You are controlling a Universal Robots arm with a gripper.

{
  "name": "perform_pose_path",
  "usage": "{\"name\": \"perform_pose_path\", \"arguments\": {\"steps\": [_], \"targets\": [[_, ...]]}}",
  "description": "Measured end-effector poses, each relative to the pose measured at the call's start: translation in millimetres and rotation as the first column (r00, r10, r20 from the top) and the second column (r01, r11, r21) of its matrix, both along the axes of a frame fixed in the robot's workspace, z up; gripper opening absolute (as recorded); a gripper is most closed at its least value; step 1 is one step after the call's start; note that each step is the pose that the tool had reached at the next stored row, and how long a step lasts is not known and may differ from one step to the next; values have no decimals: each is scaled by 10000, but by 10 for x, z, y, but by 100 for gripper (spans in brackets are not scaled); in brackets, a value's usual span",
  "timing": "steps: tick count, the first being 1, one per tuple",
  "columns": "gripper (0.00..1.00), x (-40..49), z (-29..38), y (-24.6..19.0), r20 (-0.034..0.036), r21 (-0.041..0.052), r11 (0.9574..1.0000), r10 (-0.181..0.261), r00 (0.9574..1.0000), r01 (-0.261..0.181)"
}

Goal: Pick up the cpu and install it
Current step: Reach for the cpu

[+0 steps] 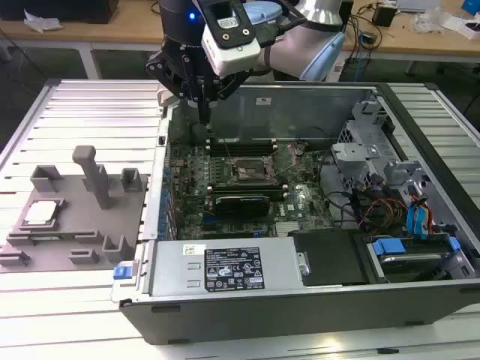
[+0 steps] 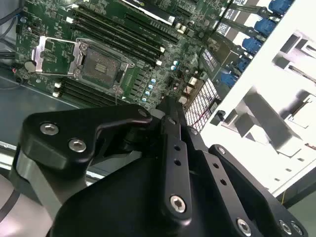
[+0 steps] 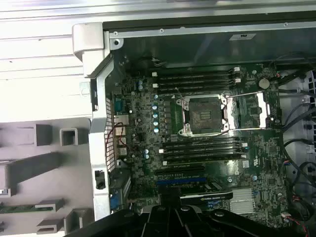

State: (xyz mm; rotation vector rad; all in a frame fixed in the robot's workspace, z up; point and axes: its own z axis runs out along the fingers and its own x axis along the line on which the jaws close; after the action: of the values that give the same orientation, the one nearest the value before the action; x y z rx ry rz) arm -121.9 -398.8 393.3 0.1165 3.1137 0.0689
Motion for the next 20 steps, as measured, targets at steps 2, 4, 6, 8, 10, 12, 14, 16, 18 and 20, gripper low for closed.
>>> {"name": "perform_pose_path", "arguments": {"steps": [2,4,6,8,10,12,14,16,18,20], "targets": [[11,0,0,0,0,0,10000,-1,10000,1],[11,0,0,0,0,0,10000,-1,10000,1],[11,0,0,0,0,0,10000,-1,10000,1],[11,0,0,0,0,0,10000,0,10000,0],[11,-3,0,0,0,0,10000,0,10000,0],[11,-15,0,0,0,-1,10000,-1,10000,1],[11,-34,1,0,-1,-1,10000,-1,10000,1],[11,-62,0,0,0,0,10000,-1,10000,1],[11,-108,0,0,0,0,10000,-1,10000,1],[11,-145,0,0,0,0,10000,0,10000,0]]}}
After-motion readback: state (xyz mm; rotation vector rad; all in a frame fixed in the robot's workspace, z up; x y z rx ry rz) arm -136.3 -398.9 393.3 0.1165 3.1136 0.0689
